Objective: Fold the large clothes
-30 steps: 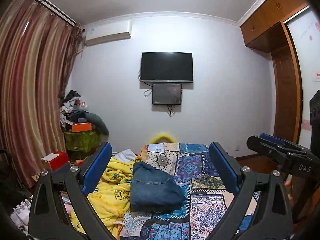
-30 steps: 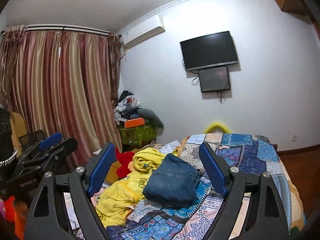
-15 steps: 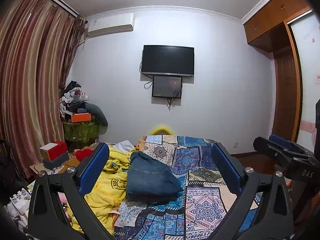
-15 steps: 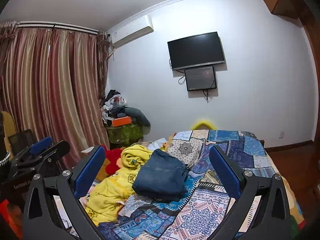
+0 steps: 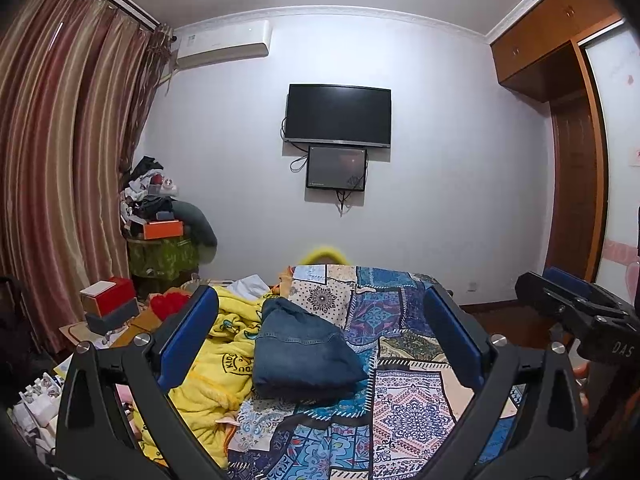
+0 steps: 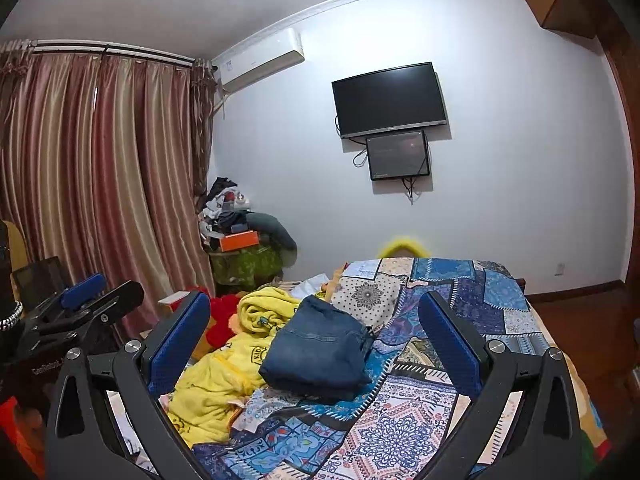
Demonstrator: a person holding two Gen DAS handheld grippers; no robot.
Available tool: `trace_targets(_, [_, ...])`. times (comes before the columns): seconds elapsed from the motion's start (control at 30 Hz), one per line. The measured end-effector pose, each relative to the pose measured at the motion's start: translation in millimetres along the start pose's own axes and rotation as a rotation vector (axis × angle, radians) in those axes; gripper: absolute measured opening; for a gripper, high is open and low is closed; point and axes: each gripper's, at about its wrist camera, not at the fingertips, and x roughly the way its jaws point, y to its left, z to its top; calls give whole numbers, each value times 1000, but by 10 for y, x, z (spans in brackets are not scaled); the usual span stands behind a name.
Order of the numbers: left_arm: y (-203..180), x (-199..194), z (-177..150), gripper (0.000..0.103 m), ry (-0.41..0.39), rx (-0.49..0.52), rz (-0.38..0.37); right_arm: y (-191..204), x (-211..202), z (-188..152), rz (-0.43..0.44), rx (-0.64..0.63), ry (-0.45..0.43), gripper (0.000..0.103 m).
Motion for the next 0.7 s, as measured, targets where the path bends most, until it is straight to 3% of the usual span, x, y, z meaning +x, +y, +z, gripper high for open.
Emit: trace_targets(0.7, [1, 41, -15, 103, 13, 8, -9, -5, -52, 3, -10, -6, 7, 103])
